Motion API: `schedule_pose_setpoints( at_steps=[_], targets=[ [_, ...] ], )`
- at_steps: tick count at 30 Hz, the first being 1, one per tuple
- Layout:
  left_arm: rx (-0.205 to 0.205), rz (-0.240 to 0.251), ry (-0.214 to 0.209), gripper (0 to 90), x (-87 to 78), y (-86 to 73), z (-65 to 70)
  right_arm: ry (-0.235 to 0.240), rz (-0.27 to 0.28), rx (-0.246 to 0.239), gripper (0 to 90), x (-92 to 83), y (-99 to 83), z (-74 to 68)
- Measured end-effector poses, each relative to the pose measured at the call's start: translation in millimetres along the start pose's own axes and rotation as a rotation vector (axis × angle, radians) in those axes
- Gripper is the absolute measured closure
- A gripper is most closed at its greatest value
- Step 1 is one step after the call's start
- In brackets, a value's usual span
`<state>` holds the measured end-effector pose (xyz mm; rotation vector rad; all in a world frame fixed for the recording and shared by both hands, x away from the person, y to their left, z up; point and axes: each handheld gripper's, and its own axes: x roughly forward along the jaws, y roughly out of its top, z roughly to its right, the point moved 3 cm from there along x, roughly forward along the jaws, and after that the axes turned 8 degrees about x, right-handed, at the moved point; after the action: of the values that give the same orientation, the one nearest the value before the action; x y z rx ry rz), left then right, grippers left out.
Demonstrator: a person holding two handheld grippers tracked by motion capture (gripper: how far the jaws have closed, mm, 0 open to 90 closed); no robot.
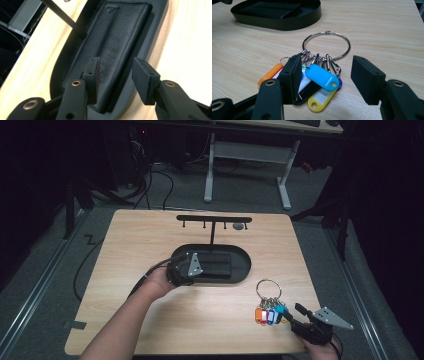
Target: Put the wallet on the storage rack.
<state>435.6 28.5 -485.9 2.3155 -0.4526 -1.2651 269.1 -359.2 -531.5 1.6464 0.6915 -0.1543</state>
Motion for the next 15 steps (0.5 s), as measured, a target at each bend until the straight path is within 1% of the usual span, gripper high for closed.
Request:
schedule_pose_setpoints(
  at_steps=[2, 6, 9, 13, 15],
  targets=[
    [-0.02, 0.012, 0.0, 58.6, -4.1, -4.5, 4.6, 0.004, -0.003, -0.002, 42.5, 0.3, -0.1, -0.3],
    [-0.045, 0.008, 0.004, 57.2, -9.0, -14.6, 14.5, 0.007, -0.005, -0.004, 42.5, 1.5, 0.2, -0.3],
    [-0.073, 0.018, 0.005, 56.2, -13.6, -22.1, 23.0, 0.009, -0.007, -0.003, 42.4, 2.1, 0.1, -1.0],
    [-0.094, 0.027, 0.005, 54.5, -18.6, -30.0, 33.5, 0.01, -0.008, -0.009, 42.5, 3.0, 0.5, -0.5],
    [-0.12, 0.034, 0.0, 53.8, -21.1, -35.2, 39.4, 0.013, -0.009, -0.007, 42.5, 3.2, 0.5, -1.0]
  ],
)
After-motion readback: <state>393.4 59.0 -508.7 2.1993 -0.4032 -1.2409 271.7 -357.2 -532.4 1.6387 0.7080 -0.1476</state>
